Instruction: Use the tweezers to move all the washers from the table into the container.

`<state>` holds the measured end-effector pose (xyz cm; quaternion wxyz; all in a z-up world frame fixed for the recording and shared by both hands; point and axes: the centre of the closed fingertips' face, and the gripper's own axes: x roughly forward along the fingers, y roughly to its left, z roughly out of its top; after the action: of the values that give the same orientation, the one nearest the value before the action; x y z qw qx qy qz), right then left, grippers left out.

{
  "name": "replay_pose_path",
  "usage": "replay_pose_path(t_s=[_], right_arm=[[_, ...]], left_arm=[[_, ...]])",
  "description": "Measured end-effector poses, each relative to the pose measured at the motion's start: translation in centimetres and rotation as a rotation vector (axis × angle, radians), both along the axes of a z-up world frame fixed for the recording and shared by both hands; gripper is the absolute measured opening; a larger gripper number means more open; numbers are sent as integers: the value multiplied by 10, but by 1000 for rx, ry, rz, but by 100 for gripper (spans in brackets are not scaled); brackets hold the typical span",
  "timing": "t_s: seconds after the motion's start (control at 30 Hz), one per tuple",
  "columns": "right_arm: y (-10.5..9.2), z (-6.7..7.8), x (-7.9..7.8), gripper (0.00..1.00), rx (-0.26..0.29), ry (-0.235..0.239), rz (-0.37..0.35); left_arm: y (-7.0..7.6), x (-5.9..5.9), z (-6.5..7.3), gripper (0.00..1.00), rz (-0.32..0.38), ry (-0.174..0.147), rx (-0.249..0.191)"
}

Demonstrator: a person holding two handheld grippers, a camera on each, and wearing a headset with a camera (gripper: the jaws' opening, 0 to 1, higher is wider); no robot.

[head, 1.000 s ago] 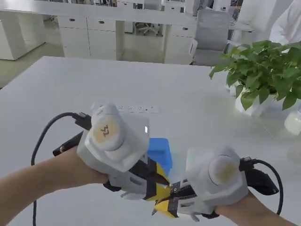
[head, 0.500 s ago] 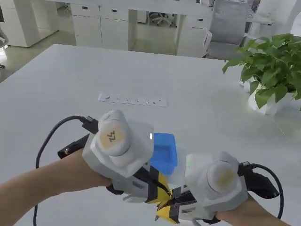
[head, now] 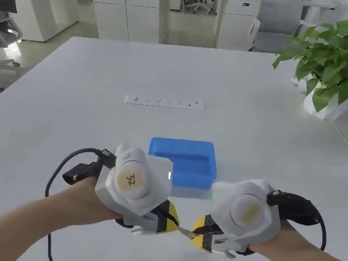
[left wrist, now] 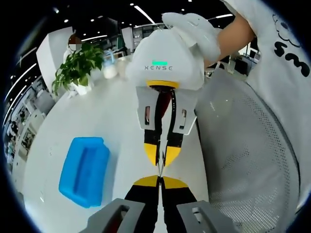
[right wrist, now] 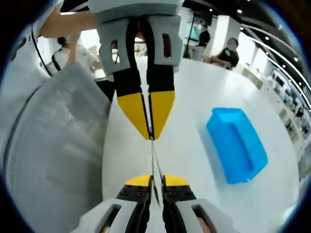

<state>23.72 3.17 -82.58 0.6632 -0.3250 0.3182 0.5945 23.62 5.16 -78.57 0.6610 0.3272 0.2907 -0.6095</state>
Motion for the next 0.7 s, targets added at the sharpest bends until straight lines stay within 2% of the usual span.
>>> replay_pose_path(t_s=[0.1, 0.13, 0.17, 0.33, 0.37, 0.4, 0.47, 0.5, 0.6, 0.63, 0.7], right_arm=[[-2, -5, 3, 4, 1, 1, -41], [-1, -6, 4, 5, 6, 0, -49], [-1, -8, 6, 5, 11, 0, -83], [-2, -11, 10, 7, 42, 8, -144], [-3, -11, 10, 11, 52, 17, -163], [-4, -9, 9, 15, 68, 47, -205], [-5, -6, 4, 20, 99, 107, -242], [-7, -2, 5, 23, 125, 124, -288], [-14, 4, 6, 28, 141, 125, -328], [-19, 7, 9, 30, 146, 119, -364], [-25, 14, 11, 35, 169, 144, -420]], left_arm=[[4, 4, -12, 0, 26, 15, -1], [6, 5, -18, 0, 45, 35, 8], [7, 6, -21, 0, 56, 41, 8], [11, 9, -33, 0, 72, 50, 17], [12, 10, -34, 0, 73, 45, 16], [13, 11, -34, 0, 75, 45, 16], [14, 12, -36, 0, 84, 49, 19], [16, 13, -37, 0, 82, 41, 26], [18, 17, -41, 0, 87, 35, 44], [19, 18, -43, 0, 92, 40, 49], [23, 21, -51, 0, 91, 46, 79]])
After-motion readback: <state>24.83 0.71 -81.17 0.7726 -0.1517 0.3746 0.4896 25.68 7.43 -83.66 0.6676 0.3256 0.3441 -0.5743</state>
